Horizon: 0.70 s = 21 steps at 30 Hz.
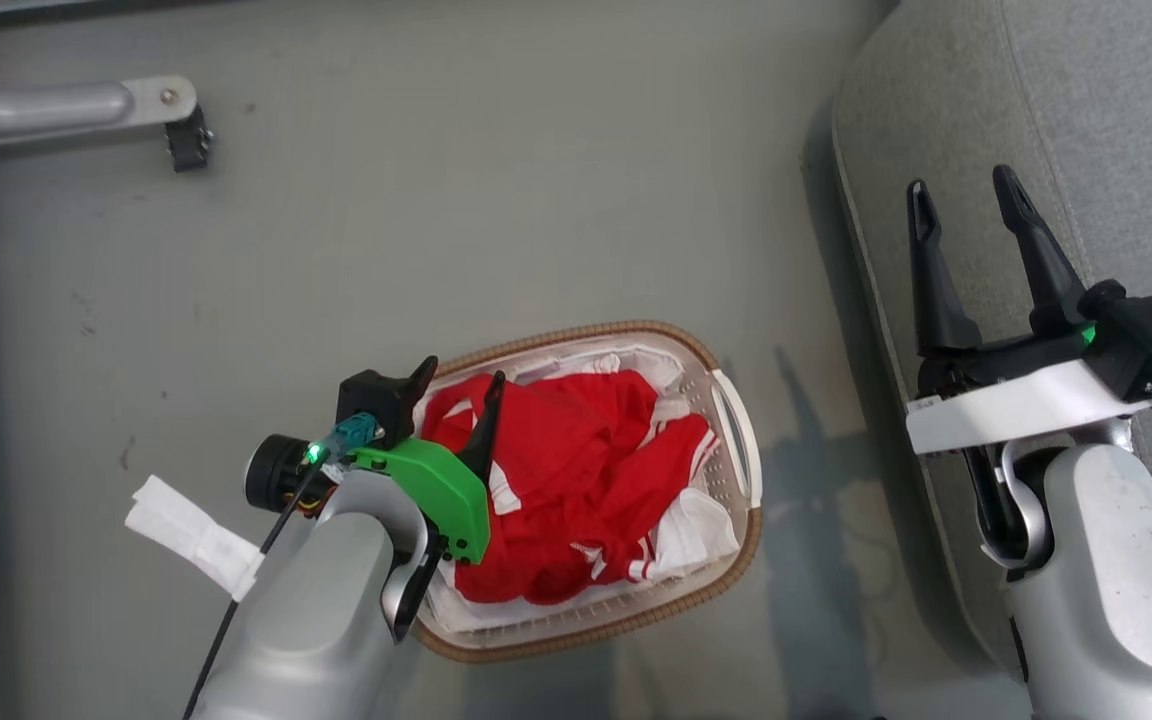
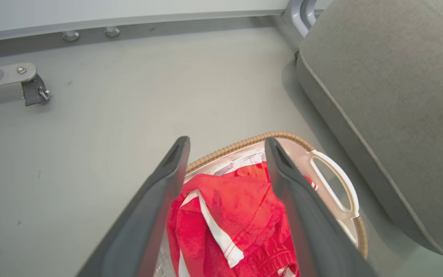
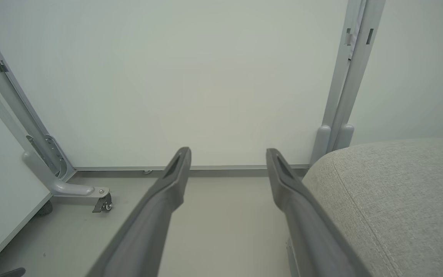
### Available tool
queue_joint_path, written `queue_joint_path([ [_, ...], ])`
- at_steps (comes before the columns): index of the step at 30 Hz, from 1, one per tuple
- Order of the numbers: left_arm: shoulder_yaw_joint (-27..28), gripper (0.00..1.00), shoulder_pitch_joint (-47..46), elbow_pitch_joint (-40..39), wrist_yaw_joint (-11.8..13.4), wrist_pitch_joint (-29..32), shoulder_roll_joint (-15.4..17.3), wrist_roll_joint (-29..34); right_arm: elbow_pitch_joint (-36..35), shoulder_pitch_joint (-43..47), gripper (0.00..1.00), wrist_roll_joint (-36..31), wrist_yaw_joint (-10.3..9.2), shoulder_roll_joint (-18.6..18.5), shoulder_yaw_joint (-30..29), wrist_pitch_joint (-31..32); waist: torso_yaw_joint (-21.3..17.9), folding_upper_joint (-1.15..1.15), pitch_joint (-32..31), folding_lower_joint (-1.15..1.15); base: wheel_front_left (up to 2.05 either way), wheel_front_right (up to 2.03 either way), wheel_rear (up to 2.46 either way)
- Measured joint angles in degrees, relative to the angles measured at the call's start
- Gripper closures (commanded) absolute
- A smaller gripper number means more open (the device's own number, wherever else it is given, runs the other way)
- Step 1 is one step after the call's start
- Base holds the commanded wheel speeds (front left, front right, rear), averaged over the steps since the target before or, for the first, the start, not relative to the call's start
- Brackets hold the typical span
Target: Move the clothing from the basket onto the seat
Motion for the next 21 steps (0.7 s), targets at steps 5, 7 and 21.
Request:
queue_joint_path([
  [5,-5.23,0.00,-5.31,7.12,-0.01,-0.48,0.00,-1.25,-1.77,-1.81,0.00,-1.54,0.00,0.36,1.12,-0.52,-1.96,0.00,6.26,0.00,0.00,0.00,0.00],
  [7,-7.36,0.00,-6.75,10.10,-0.02,-0.51,-0.05,-2.18,-2.23,-2.43,0.00,-2.49,0.00,0.37,1.33,-0.76,-2.64,0.00,8.57,0.00,0.00,0.00,0.00],
  [21,-16.13,0.00,-13.76,16.35,0.02,-0.88,0.37,-8.66,-3.15,-4.35,0.00,-5.76,0.01,0.51,3.35,-1.86,-5.66,0.00,23.60,0.00,0.00,0.00,0.00],
])
